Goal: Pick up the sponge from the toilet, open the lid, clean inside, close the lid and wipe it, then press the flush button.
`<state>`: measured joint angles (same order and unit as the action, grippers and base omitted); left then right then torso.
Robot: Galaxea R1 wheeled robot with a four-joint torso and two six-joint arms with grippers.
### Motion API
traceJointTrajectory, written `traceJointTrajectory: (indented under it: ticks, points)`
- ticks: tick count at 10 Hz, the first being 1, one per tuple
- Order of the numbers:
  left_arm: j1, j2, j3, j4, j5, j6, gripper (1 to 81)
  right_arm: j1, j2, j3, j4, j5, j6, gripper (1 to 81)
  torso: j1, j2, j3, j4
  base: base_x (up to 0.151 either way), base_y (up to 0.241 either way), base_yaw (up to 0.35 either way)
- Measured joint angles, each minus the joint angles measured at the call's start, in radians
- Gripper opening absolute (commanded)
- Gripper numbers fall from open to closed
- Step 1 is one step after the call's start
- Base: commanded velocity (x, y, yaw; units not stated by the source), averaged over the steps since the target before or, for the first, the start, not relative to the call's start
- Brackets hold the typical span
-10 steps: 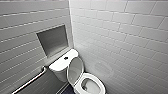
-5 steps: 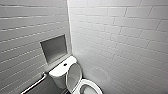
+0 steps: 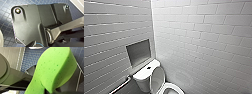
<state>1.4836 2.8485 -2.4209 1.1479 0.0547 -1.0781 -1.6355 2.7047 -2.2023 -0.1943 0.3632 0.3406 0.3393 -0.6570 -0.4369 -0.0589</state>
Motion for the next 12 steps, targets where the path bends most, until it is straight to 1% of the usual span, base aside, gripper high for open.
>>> traceJointTrajectory:
  ticks: [1,2,3,4,5,6,8,9,10,11,12]
  points:
    - [0.017,0.003,-0.021,-0.044,0.004,0.0,81.1,0.001,0.003,-0.009,0.0,-0.001,0.0,1.0,0.0,0.0,0.0,0.0,0.0,0.0,0.0]
    - [0.041,0.014,-0.048,-0.07,0.025,0.014,81.1,0.001,0.007,-0.012,0.0,-0.001,0.0,1.0,0.0,0.001,0.0,0.0,0.0,0.0,0.0]
    - [0.055,0.029,-0.065,-0.091,0.039,0.066,81.1,0.001,0.01,-0.012,0.0,-0.005,0.0,1.0,0.0,0.001,0.0,0.0,0.0,0.0,0.0]
    - [0.057,0.047,-0.073,-0.135,0.053,0.155,81.1,0.001,0.011,-0.012,0.0,-0.006,0.0,1.0,0.0,0.001,0.0,0.0,0.0,0.0,0.0]
    - [0.045,0.063,-0.08,-0.206,0.077,0.275,81.1,0.001,0.011,-0.013,0.0,-0.007,0.0,1.0,0.0,0.001,0.0,0.0,0.0,0.0,0.0]
    - [0.03,0.069,-0.092,-0.303,0.104,0.426,81.1,0.001,0.015,-0.021,0.0,-0.008,0.0,1.0,0.0,0.001,0.0,0.0,0.0,0.0,0.0]
    - [0.025,0.069,-0.118,-0.583,0.142,0.806,81.1,0.001,0.027,-0.032,0.0,-0.008,0.0,1.0,0.0,0.001,0.0,0.0,0.0,0.0,0.0]
    - [0.027,0.072,-0.125,-0.756,0.14,0.984,81.1,0.001,0.027,-0.035,0.0,-0.008,0.0,1.0,0.0,0.001,0.0,0.0,0.0,0.0,0.0]
    - [0.024,0.08,-0.133,-0.892,0.113,1.102,81.1,0.001,0.027,-0.042,0.0,-0.008,0.0,1.0,0.0,0.001,0.0,0.0,0.0,0.0,0.0]
    - [0.018,0.094,-0.151,-0.994,0.079,1.179,81.1,0.001,0.027,-0.047,0.0,-0.008,0.0,1.0,0.0,0.001,0.0,0.0,0.0,0.0,0.0]
    - [0.005,0.11,-0.187,-1.042,0.063,1.206,81.1,0.001,0.03,-0.051,0.0,-0.01,0.0,1.0,0.0,0.001,0.0,0.0,0.0,0.0,0.0]
